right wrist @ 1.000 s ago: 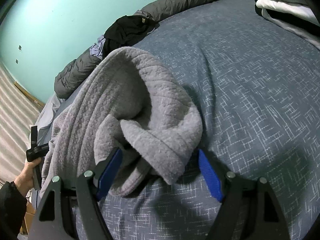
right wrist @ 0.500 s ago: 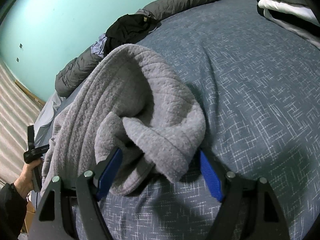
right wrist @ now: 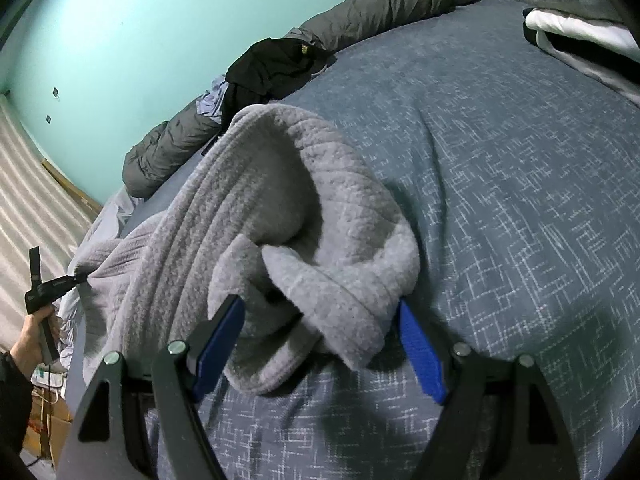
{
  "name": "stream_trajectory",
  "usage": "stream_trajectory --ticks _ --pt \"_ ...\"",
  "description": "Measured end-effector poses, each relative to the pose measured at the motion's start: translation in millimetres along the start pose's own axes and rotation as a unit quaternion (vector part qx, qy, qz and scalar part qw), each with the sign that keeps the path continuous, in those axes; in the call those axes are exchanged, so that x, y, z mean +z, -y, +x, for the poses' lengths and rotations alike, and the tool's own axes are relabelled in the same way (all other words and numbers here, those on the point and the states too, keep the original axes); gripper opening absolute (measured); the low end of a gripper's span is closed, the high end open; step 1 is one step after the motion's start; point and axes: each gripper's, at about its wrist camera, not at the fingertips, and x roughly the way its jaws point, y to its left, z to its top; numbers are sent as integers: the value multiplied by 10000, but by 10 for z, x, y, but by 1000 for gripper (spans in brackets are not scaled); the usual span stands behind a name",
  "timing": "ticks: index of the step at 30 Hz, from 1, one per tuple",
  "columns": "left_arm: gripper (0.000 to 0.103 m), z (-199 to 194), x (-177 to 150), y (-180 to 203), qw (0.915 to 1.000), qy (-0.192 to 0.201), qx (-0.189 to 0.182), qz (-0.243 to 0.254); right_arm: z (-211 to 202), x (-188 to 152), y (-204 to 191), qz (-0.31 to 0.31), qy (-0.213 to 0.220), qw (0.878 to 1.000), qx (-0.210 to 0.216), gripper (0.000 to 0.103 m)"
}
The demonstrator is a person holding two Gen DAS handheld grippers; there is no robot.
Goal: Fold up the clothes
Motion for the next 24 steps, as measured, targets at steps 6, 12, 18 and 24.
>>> stream_trajectory --ticks 6,12,18,24 --pt "15 72 -13 -570 9962 -280 438 -701 -42 39 -38 -73 85 9999 5 56" --pt "51 73 -202 -547 9951 -502 311 -793 -65 79 -101 -116 120 9999 17 22" --pt "58 -280 -337 -713 9943 -414 153 -968 -202 173 -328 -558 205 9982 -1 11" --pt "59 -554 -528 -718 9959 -410 -30 -801 -541 522 -571 -1446 302 9886 -293 9"
